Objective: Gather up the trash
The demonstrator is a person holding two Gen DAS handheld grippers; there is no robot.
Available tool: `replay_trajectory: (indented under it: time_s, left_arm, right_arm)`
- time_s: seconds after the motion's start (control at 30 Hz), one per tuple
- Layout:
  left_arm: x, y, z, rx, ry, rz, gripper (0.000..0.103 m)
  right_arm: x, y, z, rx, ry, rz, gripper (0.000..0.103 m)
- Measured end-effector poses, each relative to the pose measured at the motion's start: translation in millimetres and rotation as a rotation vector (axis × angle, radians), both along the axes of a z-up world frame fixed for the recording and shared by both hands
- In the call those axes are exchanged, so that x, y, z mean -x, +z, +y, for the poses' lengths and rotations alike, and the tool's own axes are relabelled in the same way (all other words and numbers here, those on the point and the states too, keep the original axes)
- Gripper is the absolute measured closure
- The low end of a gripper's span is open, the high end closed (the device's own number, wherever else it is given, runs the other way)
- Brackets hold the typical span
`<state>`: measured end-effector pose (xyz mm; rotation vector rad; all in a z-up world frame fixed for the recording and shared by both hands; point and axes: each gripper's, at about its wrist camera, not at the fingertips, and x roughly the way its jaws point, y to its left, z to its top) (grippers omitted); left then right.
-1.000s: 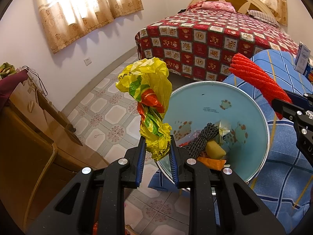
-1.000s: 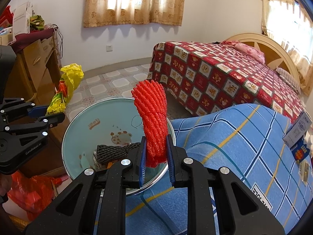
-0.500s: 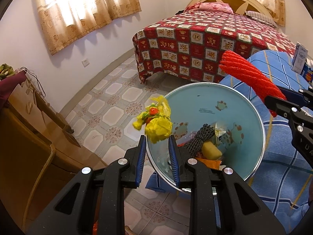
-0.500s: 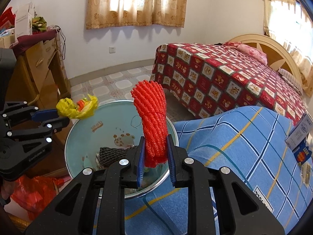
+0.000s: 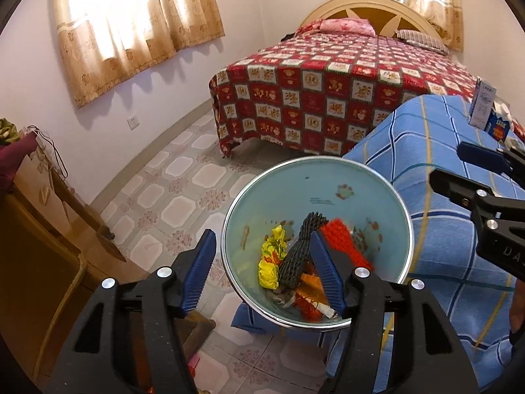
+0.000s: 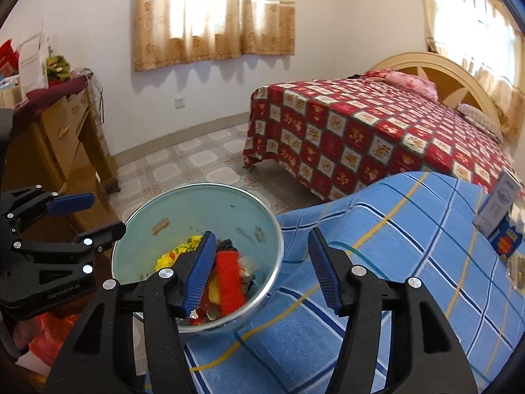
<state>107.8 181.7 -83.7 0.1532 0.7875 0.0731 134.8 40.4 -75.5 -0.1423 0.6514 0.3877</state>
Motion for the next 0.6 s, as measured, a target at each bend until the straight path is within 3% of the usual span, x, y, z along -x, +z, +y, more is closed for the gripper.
replay_trajectory:
  time_s: [0.1,0.27,0.37,0.6]
  left_arm:
    - [7,13,1,0.007,0.018,-0.045,0.032]
    - [18,38,5,0.025,0.037,-0.112,0.031]
    - [26,51,3,0.021,0.044,-0.157,0.023]
    - [38,70,0,0.026,0.044,-0.217,0.019]
  right_arm:
    - [11,9,-15,-0.021,-0.034,-0.025,0.043]
    - [31,27,-35,-0.044,-0.079,-0.090,0.042]
    - [44,36,-45,-0.059,-0.100,-0.131,0.039]
    - [52,48,-60,-0.068,-0.119,-0.160,0.038]
